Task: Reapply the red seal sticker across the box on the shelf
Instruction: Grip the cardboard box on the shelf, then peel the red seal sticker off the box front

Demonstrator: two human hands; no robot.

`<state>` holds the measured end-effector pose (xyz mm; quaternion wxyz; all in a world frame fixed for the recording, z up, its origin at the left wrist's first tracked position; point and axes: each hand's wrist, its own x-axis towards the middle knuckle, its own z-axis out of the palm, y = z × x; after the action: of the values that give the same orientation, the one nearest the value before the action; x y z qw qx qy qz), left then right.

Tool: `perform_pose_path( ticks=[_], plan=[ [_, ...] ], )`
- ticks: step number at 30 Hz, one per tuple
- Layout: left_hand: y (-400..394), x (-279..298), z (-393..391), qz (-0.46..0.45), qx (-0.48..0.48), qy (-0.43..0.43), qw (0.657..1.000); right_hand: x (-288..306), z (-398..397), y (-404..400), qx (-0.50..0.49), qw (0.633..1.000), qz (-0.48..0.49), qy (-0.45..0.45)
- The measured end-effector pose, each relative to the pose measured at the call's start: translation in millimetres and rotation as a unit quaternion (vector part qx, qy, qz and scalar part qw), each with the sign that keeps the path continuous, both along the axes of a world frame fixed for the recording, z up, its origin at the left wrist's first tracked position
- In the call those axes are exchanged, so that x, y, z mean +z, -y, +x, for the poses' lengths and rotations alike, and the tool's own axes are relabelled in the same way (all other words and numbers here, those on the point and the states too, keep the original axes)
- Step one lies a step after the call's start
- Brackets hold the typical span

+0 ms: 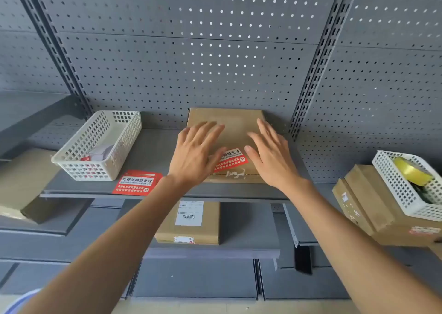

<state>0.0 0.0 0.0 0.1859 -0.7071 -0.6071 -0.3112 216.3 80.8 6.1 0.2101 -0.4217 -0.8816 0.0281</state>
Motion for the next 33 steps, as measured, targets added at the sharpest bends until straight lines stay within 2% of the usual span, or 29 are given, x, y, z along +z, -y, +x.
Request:
perform_pose_path(
  ticks=[3, 6, 16, 23, 33],
  plan=[
    [-0.5, -10.6, 1.9, 0.047, -0.073, -0.002, 0.996, -0.5, 0.3, -1.2, 0.002, 1.0, 0.002, -0.013],
    [-0.1, -21.2, 4.2, 0.056, -0.096, -0.001, 0.994, -3.2, -0.7, -1.9, 0.008, 1.0, 0.001, -0.017],
    [1.8, -30.5, 6.1, 0.07, -0.082, 0.019, 0.994, 10.4, -12.5, -1.0, 0.026, 0.996, -0.04, -0.069],
    [3.3, -34.6, 14.0, 0.079, -0.061, -0.041, 0.994, 18.4, -16.1, -1.6, 0.035, 0.994, -0.076, -0.073],
    [7.6, -36.0, 24.4, 0.063, -0.034, -0.011, 0.997, 22.9, -18.6, -2.3, 0.03, 0.984, -0.138, -0.105]
  ],
)
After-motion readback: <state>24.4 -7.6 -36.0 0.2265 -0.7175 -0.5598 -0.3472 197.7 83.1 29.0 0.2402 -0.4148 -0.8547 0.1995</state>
